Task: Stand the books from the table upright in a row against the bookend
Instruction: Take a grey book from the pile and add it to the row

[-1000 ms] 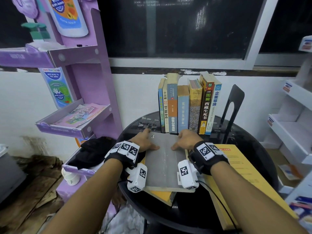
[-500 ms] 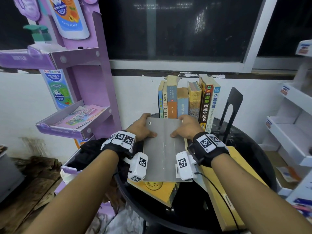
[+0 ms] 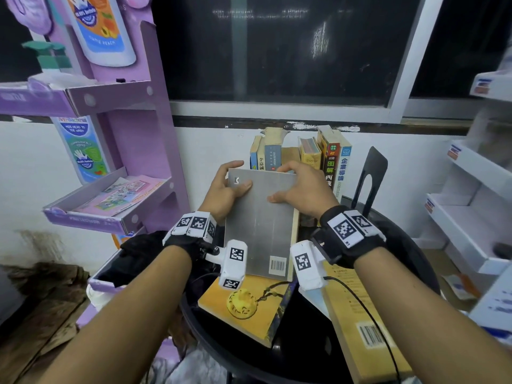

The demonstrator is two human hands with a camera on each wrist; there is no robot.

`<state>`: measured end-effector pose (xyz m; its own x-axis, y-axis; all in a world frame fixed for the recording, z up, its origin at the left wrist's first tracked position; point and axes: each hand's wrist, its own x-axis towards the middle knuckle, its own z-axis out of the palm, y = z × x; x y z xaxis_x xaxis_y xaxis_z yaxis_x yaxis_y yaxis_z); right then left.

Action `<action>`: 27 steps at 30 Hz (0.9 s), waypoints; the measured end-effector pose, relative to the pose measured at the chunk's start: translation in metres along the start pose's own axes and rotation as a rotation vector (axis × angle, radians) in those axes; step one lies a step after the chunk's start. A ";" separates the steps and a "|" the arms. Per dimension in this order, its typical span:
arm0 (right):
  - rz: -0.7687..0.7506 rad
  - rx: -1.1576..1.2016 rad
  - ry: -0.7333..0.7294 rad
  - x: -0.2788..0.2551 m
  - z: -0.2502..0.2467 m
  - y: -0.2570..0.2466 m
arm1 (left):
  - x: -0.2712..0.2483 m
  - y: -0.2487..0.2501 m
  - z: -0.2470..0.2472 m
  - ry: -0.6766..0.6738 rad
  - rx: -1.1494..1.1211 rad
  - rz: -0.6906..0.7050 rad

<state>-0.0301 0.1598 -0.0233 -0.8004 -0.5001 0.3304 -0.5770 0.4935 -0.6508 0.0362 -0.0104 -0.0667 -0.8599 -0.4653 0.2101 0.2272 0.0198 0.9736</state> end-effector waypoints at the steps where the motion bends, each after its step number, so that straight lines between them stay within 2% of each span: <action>1: -0.018 -0.004 -0.007 -0.001 -0.002 -0.001 | 0.000 -0.001 -0.001 -0.003 -0.025 -0.001; 7: -0.123 -0.019 -0.083 -0.002 -0.010 -0.005 | 0.000 -0.007 -0.002 0.043 -0.155 -0.052; 15: -0.144 0.031 -0.250 -0.003 -0.021 -0.007 | -0.006 -0.009 -0.003 -0.050 -0.213 -0.039; 20: -0.167 -0.069 -0.357 -0.005 -0.020 -0.014 | -0.009 -0.009 -0.003 -0.099 -0.213 -0.023; 27: -0.185 -0.080 -0.319 -0.010 -0.015 -0.017 | -0.008 -0.006 -0.004 -0.115 -0.184 -0.034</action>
<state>-0.0150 0.1670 -0.0055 -0.5984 -0.7759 0.1999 -0.7277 0.4218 -0.5409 0.0439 -0.0101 -0.0751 -0.9125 -0.3588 0.1965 0.2679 -0.1609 0.9499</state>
